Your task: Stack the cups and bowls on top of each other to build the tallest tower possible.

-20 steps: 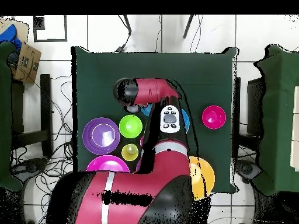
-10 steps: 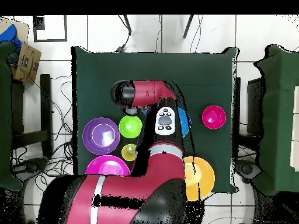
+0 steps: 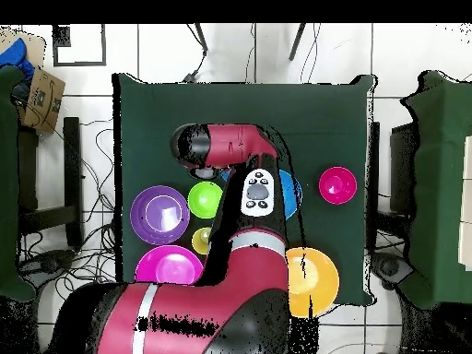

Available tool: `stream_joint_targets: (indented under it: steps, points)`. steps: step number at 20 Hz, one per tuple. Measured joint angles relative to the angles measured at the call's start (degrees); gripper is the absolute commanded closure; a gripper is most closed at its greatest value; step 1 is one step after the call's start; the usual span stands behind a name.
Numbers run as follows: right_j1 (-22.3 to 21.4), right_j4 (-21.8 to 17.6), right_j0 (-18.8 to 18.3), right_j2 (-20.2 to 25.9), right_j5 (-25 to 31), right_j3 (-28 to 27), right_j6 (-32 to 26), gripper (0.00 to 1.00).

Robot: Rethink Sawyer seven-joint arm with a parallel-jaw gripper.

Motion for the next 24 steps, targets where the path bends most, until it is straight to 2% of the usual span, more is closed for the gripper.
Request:
stream_joint_targets:
  steps: [14, 19, 24]
  points:
    - [-6.37, 3.87, 0.06, -0.59, 0.0, 1.22, 0.0, 0.0]
    - [-11.27, 5.17, -0.09, -1.36, 0.02, 4.19, 0.0, 0.0]
    - [-15.7, 5.94, -1.99, -1.53, -0.63, 9.24, 0.0, 0.0]
